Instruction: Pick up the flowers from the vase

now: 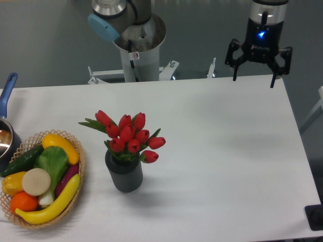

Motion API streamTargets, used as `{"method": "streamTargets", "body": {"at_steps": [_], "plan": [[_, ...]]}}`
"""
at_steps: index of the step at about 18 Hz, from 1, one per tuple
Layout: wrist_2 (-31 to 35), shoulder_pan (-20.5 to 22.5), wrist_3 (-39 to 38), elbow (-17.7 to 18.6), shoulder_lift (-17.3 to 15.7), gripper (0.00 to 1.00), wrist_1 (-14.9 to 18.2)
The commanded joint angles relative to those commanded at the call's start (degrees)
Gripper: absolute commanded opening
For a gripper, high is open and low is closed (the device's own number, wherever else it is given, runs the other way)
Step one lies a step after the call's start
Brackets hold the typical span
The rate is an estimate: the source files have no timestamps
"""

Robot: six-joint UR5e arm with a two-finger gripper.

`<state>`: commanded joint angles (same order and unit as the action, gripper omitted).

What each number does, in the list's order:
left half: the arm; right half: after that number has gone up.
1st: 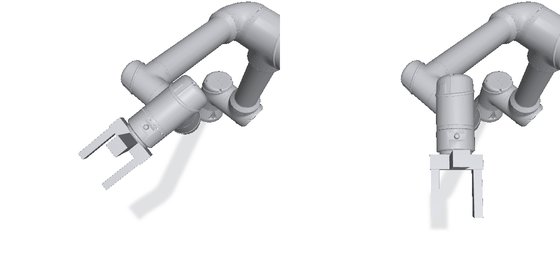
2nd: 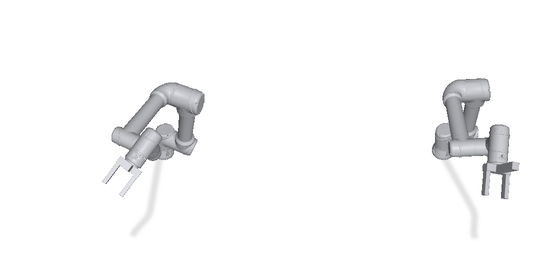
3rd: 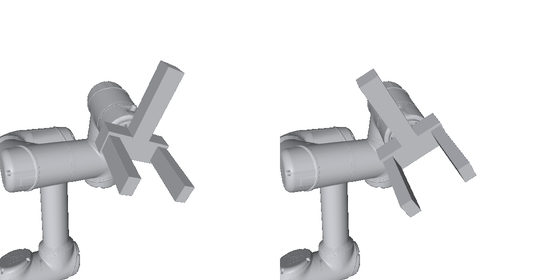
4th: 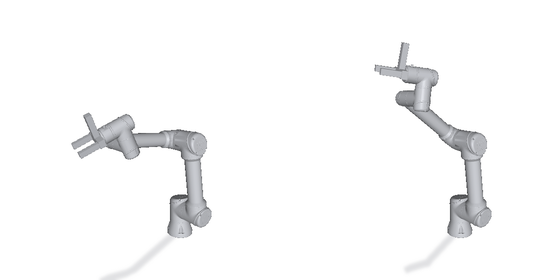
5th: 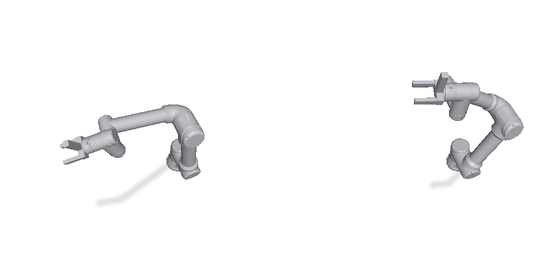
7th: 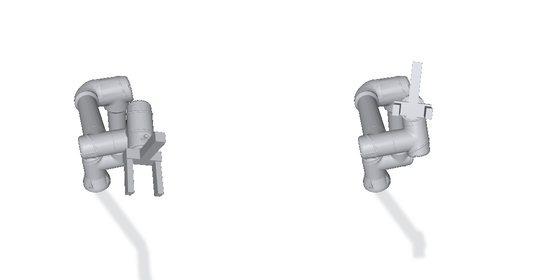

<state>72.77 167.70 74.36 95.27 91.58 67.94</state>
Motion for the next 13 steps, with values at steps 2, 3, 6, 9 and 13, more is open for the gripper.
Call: {"method": "streamTargets", "body": {"at_steps": [2, 3, 6, 9, 13], "plan": [[0.0, 0.0, 0.17, 0.0, 0.09, 1.0, -0.26], [0.0, -0.09, 0.09, -0.35, 0.26, 1.0, 0.0], [0.0, -0.35, -0.09, -0.26, 0.26, 1.0, 0.0], [-0.44, -0.44, 0.0, 1.05, 0.26, 1.0, -0.18], [-1.93, -1.05, -0.44, 5.35, 0.18, 1.0, -8.33]]}}
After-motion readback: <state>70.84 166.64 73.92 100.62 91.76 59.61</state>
